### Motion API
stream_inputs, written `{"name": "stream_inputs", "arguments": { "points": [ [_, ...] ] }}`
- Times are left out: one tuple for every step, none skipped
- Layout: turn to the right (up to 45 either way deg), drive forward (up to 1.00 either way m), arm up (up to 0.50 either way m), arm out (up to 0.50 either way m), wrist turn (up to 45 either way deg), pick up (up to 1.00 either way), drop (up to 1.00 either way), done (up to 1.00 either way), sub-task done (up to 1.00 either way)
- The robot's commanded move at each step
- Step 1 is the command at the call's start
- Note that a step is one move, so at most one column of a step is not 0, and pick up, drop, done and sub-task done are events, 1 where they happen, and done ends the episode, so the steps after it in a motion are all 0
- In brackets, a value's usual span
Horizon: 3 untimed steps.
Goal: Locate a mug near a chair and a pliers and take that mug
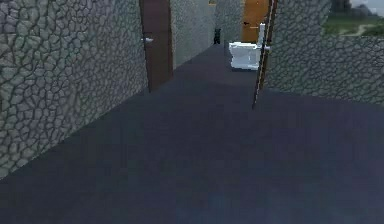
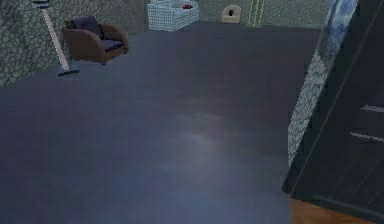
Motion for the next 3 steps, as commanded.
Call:
{"name": "stream_inputs", "arguments": {
  "points": [
    [0.0, 1.0, 0.0, 0.0, 0.0, 0.0, 0.0, 0.0, 0.0],
    [0.0, 1.0, 0.0, 0.0, 0.0, 0.0, 0.0, 0.0, 0.0],
    [3.0, 0.0, 0.0, 0.0, 0.0, 0.0, 0.0, 0.0, 0.0]
  ]
}}
